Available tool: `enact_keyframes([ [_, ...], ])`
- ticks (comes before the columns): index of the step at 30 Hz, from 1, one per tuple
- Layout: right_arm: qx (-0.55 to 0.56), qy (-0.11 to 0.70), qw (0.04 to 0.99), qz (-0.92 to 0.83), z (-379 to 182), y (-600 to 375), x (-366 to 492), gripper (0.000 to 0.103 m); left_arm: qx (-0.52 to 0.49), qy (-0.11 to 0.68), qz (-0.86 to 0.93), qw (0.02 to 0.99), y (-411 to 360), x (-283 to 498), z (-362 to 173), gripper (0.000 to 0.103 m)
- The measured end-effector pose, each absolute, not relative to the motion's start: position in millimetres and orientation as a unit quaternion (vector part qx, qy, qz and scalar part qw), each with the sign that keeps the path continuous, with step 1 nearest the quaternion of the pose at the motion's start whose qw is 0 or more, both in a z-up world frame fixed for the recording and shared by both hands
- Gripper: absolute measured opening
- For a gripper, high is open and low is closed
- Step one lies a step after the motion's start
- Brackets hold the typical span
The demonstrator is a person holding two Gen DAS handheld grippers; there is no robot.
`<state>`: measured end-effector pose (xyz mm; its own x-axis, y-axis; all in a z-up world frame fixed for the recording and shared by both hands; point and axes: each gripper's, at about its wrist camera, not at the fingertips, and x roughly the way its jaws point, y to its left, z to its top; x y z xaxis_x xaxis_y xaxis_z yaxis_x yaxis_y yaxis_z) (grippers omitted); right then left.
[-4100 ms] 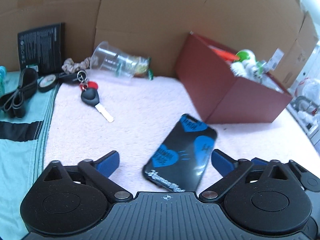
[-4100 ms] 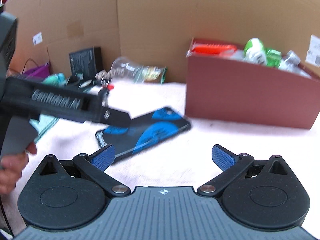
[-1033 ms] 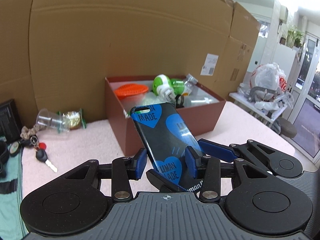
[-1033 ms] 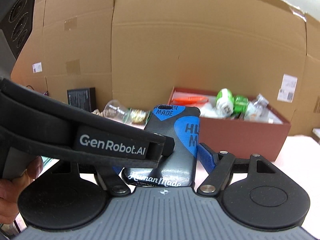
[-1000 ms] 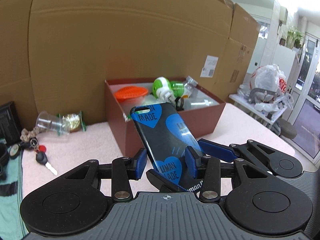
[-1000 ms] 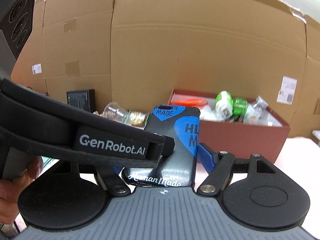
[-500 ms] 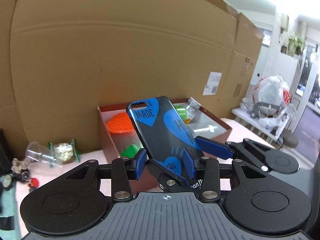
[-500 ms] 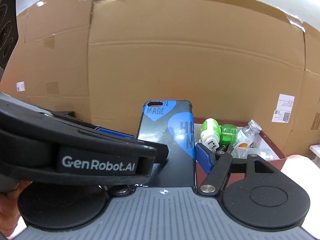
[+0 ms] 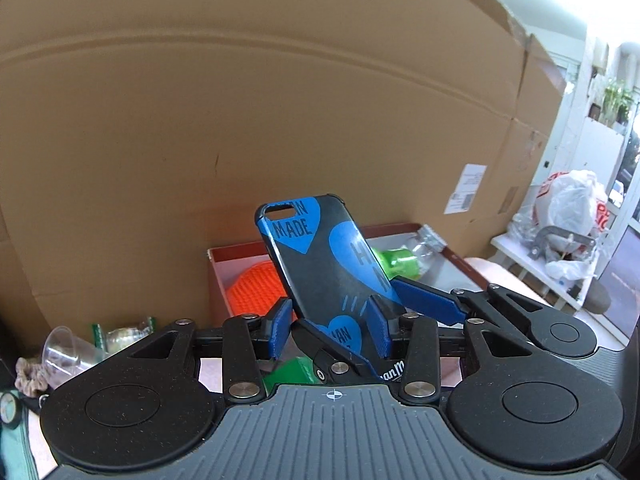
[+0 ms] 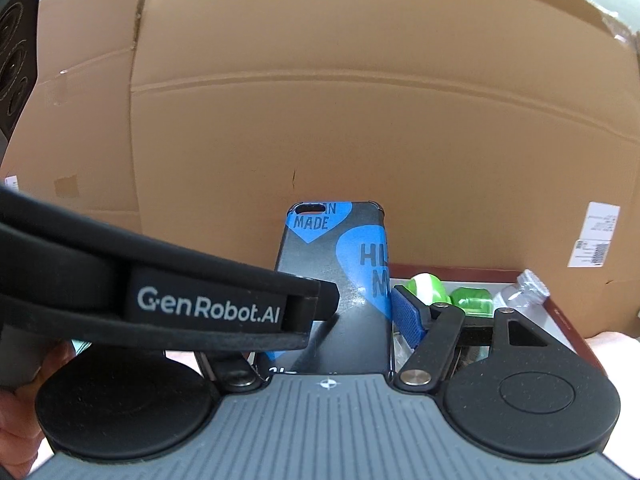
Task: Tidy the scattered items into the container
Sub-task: 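Lift the phone case and carry it into the red box with the left tool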
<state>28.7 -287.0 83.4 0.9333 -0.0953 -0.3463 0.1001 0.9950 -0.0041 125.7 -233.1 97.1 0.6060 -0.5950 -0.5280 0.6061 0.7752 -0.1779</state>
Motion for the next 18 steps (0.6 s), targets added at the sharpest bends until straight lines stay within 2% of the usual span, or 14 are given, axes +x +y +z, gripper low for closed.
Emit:
enact_keyframes([
  [7,0.038,0.207,0.977,-0.03,61.7,-299.1,51.3,0.078,-0.009,0.335,-0.341,0.879,-224.5,155.3,72.9,0.058],
  [9,0.048,0.207,0.977,-0.031,56.8,-303.5,47.4,0.082,-0.022,0.334,-0.336,0.88,-217.7,158.4,71.0,0.059],
  [13,0.041,0.201,0.978,-0.038,53.1,-302.9,36.8,0.083,-0.033,0.332,-0.335,0.881,-214.7,159.9,71.1,0.061],
  [16,0.035,0.198,0.979,-0.045,51.2,-298.7,31.9,0.076,-0.032,0.329,-0.346,0.878,-221.6,157.5,71.5,0.065],
  [18,0.032,0.202,0.978,-0.045,50.4,-292.9,31.4,0.06,-0.029,0.329,-0.348,0.877,-226.3,155.4,71.0,0.072],
])
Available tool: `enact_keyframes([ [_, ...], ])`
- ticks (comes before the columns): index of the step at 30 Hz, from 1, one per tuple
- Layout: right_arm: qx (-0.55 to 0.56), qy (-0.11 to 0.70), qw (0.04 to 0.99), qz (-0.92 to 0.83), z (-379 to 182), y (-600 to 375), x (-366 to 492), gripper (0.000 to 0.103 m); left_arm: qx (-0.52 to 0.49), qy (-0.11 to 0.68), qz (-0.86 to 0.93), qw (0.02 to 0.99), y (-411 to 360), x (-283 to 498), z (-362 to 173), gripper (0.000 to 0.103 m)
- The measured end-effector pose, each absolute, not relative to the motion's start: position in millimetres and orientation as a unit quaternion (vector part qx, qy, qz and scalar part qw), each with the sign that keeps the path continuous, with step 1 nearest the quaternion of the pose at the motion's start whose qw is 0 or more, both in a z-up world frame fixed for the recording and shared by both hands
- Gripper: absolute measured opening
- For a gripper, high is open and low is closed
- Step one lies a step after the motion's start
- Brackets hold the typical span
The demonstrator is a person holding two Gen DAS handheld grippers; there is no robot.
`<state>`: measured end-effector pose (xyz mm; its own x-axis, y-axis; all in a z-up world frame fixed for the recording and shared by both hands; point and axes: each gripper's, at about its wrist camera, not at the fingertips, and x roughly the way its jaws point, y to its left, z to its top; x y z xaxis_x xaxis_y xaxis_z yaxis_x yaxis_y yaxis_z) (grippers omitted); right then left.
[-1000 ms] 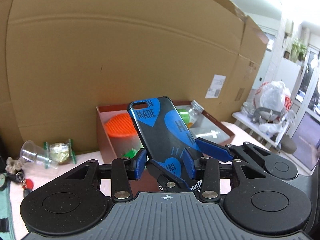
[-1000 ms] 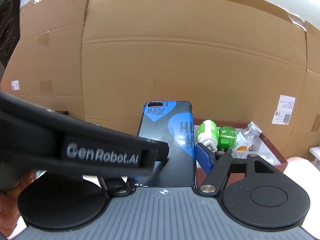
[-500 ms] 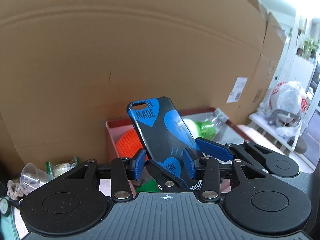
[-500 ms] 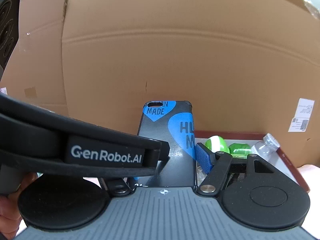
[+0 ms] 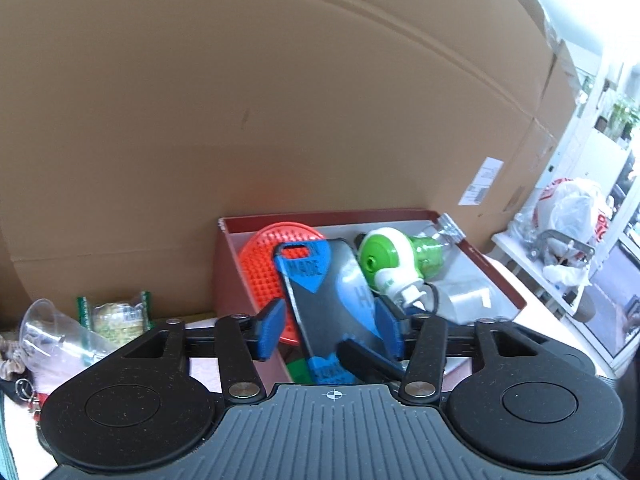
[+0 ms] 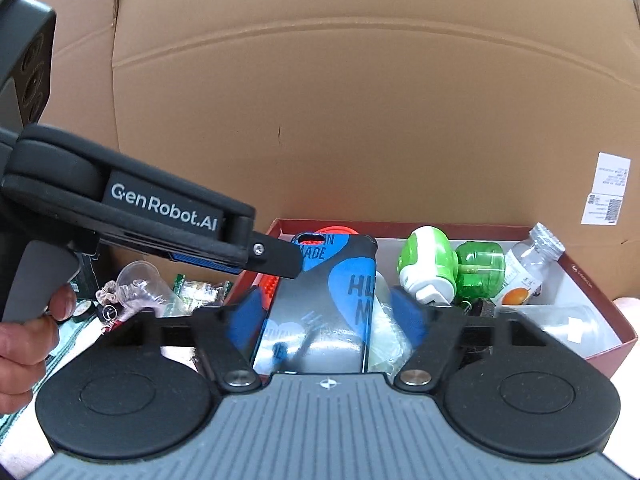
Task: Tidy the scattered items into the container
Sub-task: 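Lift the phone case and carry it into the red box with the left tool, then open the left tool to release the phone case in the box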
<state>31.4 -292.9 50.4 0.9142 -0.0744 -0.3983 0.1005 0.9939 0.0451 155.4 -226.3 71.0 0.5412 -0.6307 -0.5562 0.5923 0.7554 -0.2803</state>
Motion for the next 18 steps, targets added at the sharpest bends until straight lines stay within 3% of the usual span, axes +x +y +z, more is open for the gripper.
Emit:
enact_keyframes([
  [2,0.035,0.211,0.976,-0.041,51.2,-297.4,35.4,0.054,-0.026,0.324,-0.348,0.879,-228.6,152.1,70.7,0.079],
  [5,0.039,0.217,0.975,-0.041,49.8,-297.3,37.1,0.053,-0.02,0.314,-0.343,0.885,-228.5,147.0,71.0,0.089],
  [7,0.044,0.213,0.975,-0.04,49.7,-297.4,35.3,0.062,-0.024,0.31,-0.335,0.889,-224.8,143.1,71.1,0.099],
  [9,0.042,0.207,0.977,-0.043,50.3,-296.3,32.5,0.086,-0.033,0.305,-0.33,0.893,-219.6,137.8,70.8,0.103],
  [14,0.038,0.19,0.98,-0.044,53.6,-292.8,22.3,0.101,-0.021,0.297,-0.331,0.895,-213.7,117.2,67.4,0.103],
  [18,0.049,0.193,0.979,-0.041,58.0,-291.1,16.7,0.103,-0.025,0.286,-0.327,0.901,-206.9,93.1,61.7,0.103],
])
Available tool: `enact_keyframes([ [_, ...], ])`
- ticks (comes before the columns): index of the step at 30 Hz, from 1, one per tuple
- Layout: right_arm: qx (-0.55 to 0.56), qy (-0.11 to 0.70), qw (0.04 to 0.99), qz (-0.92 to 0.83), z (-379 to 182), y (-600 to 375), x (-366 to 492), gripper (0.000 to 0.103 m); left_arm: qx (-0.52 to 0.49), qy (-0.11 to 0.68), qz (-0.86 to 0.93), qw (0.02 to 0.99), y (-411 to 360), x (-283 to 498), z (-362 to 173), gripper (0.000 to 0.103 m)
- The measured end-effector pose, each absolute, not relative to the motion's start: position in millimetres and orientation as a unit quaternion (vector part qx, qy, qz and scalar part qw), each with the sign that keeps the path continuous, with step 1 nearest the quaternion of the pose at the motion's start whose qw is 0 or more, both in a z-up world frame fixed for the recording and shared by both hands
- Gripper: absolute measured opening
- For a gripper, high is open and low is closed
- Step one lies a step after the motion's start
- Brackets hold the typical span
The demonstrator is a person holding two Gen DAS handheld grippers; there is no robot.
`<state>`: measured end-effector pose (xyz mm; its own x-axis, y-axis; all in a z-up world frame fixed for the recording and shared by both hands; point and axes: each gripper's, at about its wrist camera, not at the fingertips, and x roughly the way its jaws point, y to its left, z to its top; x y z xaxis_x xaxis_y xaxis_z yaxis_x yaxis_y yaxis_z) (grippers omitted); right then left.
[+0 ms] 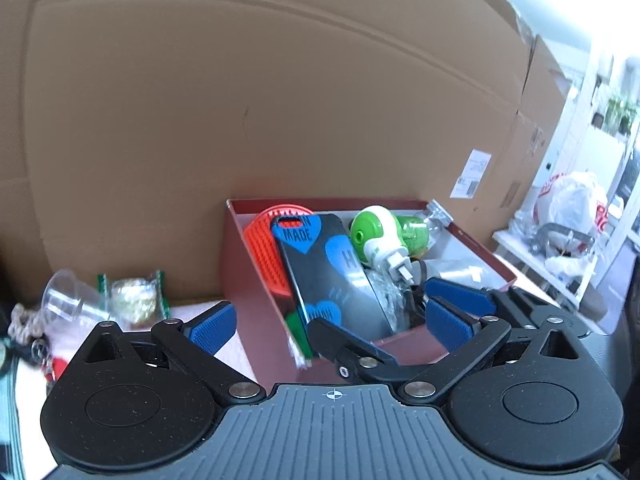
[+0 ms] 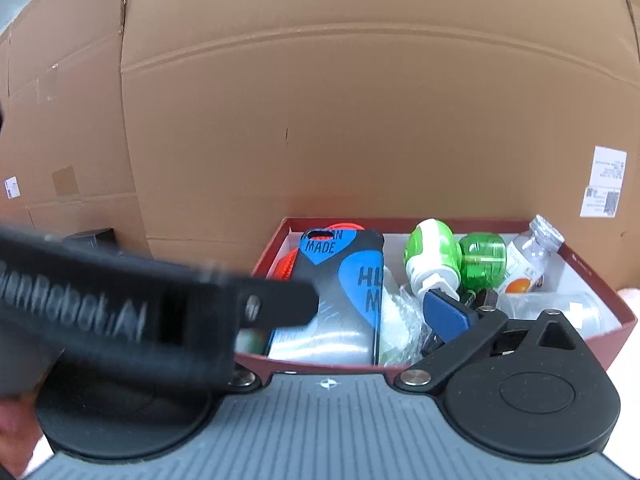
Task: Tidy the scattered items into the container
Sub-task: 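Open the left tool to release the phone case in the box, then move both tools back to the black car key on the towel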
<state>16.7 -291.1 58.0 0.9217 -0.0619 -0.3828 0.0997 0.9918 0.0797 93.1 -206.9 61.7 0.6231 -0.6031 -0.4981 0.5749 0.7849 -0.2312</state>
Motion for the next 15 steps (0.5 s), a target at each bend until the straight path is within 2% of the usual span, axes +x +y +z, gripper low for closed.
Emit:
enact_keyframes([
  [8,0.05,0.204,0.977,-0.037,50.6,-269.8,-12.5,0.103,-0.029,0.254,-0.312,0.915,-182.6,39.5,54.1,0.103],
  [15,0.048,0.209,0.977,-0.014,43.1,-241.3,-38.6,0.103,-0.047,0.258,-0.294,0.919,-162.1,7.2,44.5,0.103],
])
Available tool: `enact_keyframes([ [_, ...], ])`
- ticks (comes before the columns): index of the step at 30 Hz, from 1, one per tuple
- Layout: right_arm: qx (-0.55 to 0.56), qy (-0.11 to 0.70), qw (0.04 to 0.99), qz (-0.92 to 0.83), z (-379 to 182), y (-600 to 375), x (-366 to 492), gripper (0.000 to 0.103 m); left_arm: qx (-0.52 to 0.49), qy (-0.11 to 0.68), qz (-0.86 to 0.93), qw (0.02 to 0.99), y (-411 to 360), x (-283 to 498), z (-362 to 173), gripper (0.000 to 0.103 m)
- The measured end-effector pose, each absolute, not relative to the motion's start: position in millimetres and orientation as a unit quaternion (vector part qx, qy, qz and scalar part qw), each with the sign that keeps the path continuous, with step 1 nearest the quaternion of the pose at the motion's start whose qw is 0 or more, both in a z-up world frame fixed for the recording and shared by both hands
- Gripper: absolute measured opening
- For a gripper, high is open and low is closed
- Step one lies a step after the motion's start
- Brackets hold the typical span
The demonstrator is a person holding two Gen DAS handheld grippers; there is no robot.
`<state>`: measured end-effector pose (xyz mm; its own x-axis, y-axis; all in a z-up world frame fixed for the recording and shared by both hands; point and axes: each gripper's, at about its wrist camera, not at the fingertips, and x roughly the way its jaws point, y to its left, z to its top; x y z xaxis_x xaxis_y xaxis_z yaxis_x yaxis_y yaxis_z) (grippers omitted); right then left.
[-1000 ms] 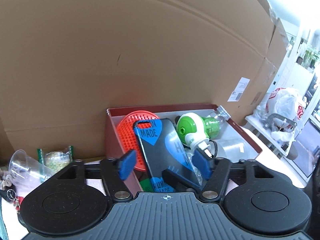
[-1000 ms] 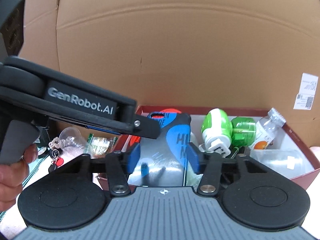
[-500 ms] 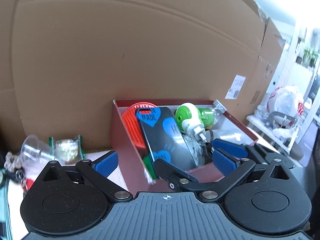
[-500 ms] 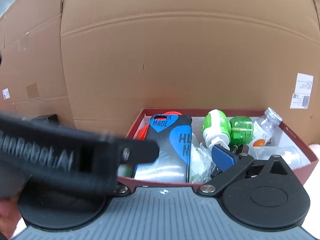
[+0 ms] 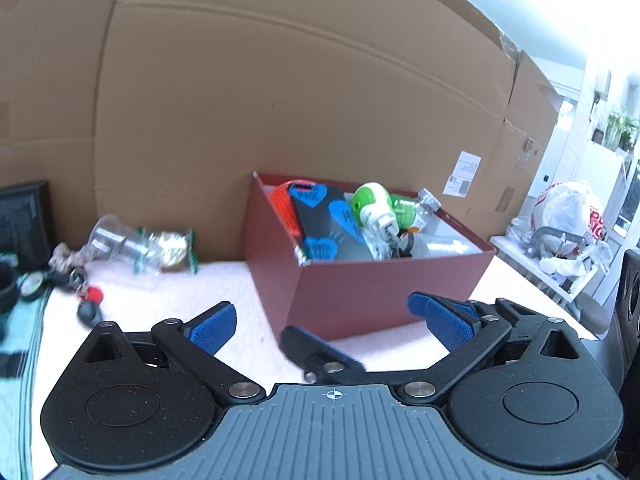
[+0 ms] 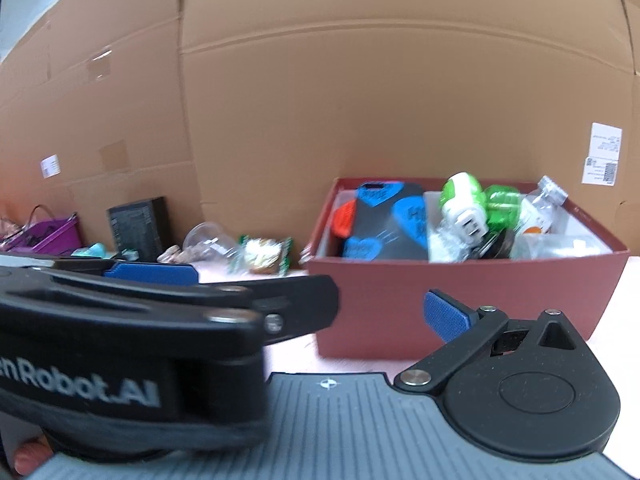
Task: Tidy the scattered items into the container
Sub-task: 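Move both tools back to the black car key on the towel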
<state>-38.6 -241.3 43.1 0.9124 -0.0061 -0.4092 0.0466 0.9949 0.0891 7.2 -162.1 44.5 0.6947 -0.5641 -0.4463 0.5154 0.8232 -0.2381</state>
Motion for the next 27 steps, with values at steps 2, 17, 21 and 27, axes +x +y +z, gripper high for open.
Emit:
enact_keyframes([
  [2,0.047,0.215,0.976,-0.005,41.7,-232.5,-44.0,0.103,-0.049,0.259,-0.284,0.922,-154.7,0.1,42.1,0.103],
  [17,0.026,0.236,0.969,0.072,36.3,-154.7,-45.0,0.103,-0.076,0.251,-0.222,0.939,-64.7,-22.3,30.9,0.103],
  [21,0.0,0.242,0.965,0.1,26.8,-134.6,-28.8,0.103,-0.074,0.266,-0.2,0.94,-44.7,-4.5,20.8,0.103],
  [27,-0.031,0.254,0.962,0.099,18.3,-121.8,3.8,0.103,-0.094,0.287,-0.192,0.934,-20.7,34.9,12.6,0.103],
])
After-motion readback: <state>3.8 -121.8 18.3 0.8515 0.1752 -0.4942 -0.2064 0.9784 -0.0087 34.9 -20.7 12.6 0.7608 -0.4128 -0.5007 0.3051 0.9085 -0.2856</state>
